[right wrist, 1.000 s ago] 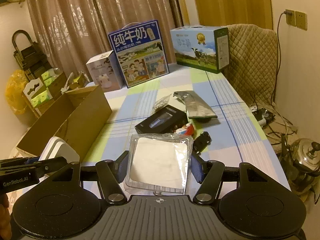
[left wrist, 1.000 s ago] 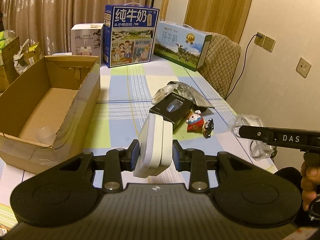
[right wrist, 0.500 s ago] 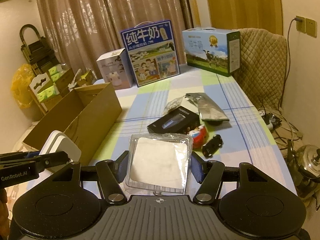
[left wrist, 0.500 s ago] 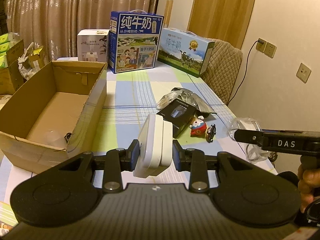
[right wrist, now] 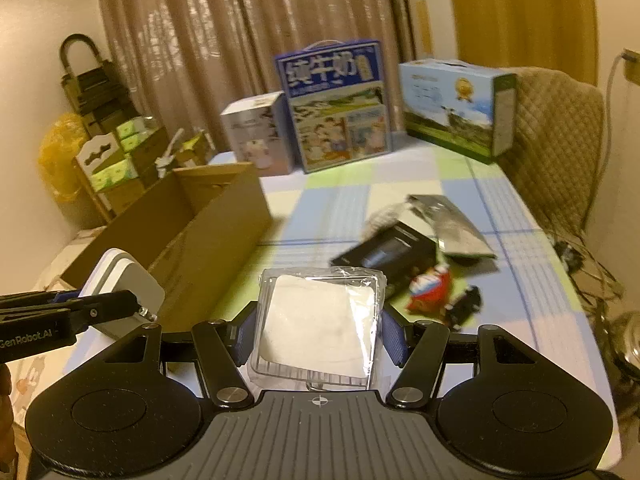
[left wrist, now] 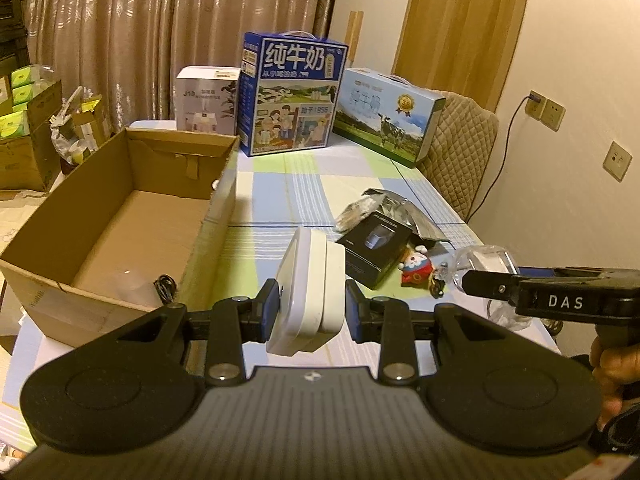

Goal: Organize objects
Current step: 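Carry the adapter with the left tool while the right tool carries the package to the box, then open the left tool inside the box while the right tool releases the package there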

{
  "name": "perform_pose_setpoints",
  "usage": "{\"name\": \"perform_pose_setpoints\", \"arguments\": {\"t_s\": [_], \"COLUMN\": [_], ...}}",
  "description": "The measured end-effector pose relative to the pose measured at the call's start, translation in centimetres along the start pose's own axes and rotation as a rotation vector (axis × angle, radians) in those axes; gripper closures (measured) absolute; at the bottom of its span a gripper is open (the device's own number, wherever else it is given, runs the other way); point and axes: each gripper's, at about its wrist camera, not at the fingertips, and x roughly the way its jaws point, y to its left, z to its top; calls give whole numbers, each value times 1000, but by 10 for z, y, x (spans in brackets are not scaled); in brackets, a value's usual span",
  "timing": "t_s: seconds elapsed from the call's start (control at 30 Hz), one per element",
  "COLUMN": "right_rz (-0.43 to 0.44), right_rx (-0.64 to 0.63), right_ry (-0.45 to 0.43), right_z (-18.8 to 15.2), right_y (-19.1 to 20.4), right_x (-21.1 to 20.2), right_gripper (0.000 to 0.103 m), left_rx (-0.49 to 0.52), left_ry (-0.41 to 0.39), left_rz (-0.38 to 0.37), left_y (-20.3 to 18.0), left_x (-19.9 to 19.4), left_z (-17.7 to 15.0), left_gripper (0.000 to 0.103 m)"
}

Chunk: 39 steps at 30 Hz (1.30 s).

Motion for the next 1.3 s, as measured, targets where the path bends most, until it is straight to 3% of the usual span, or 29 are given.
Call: {"name": "perform_pose_setpoints", "arguments": {"t_s": [0.3, 0.63, 0.87, 1.3], "right_rz": [115, 242, 266, 249], "right_rx": [-100, -153, -151, -167], "right_ry": [7, 61, 105, 141], "right_z": [31, 66, 71, 74], "right_y": [63, 131, 154, 161], "right_x": [42, 118, 161, 202], "right_gripper": [44, 44, 44, 44], "left_rx": [-21, -11, -9, -24], "left_ry": [-18, -11, 19, 53], "left_rz": [56, 176, 204, 182], "left_y": [45, 129, 176, 210], "left_x": [-10, -7, 17, 58], "left_z": [17, 50, 62, 57], "left_gripper": [74, 74, 74, 74]}}
